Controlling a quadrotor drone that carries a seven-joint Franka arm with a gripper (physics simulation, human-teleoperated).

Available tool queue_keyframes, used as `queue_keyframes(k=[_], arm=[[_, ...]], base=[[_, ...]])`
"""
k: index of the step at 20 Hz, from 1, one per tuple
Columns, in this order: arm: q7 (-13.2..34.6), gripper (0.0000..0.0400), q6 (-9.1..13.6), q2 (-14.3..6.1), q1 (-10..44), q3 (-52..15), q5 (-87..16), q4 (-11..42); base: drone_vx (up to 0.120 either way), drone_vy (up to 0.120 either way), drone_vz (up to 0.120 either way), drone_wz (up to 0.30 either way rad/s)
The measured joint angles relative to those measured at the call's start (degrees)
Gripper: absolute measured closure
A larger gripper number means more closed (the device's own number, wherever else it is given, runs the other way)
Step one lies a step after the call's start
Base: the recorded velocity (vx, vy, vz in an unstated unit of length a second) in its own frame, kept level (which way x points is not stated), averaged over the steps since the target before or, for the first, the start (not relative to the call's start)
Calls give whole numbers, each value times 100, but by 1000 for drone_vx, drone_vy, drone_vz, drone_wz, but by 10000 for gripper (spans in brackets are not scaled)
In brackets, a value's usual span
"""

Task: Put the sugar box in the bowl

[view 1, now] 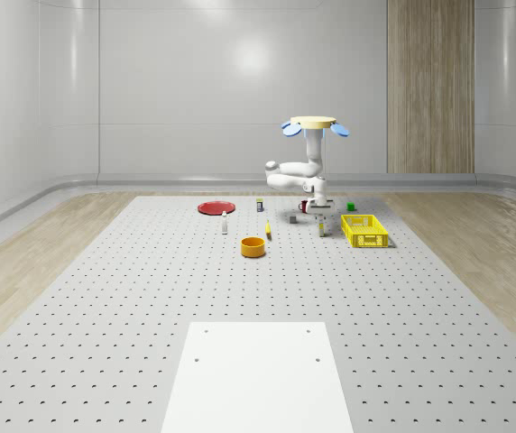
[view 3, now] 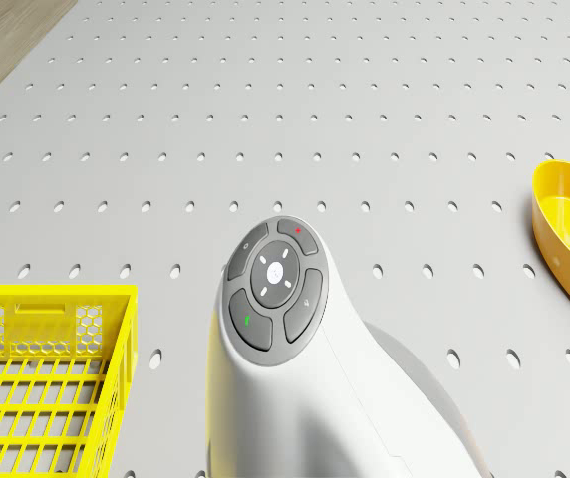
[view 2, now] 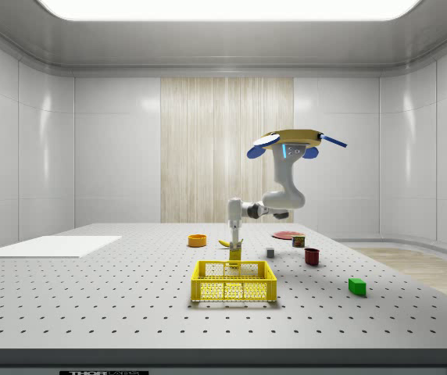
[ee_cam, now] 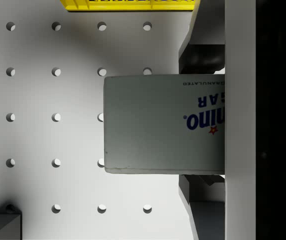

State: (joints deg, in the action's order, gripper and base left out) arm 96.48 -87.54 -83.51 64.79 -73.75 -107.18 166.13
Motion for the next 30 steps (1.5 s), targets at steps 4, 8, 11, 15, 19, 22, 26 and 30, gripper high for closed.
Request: queue_keyframes(k=[4,8,11,15,19,22,26,30], arm=[[26,235,-13,-24,13,-5,-3,1],[120,235,-24,-59,47,-22,-1,5],[91,237,19,-56,35,-159,129,30],[195,237,112,-47,28,-482,440,76],[258,237,156,-60,36,-718,674,99],[286,237,156,-83,44,-815,773,106],[293,237,133,-122,53,-882,847,109],[288,237,100,-163,60,-914,887,110]], base=[[0,0,0,0],[0,0,0,0],[0,0,0,0],[0,0,90,0],[90,-120,120,0],[120,-120,120,0],[120,-120,120,0],[120,-120,50,0]])
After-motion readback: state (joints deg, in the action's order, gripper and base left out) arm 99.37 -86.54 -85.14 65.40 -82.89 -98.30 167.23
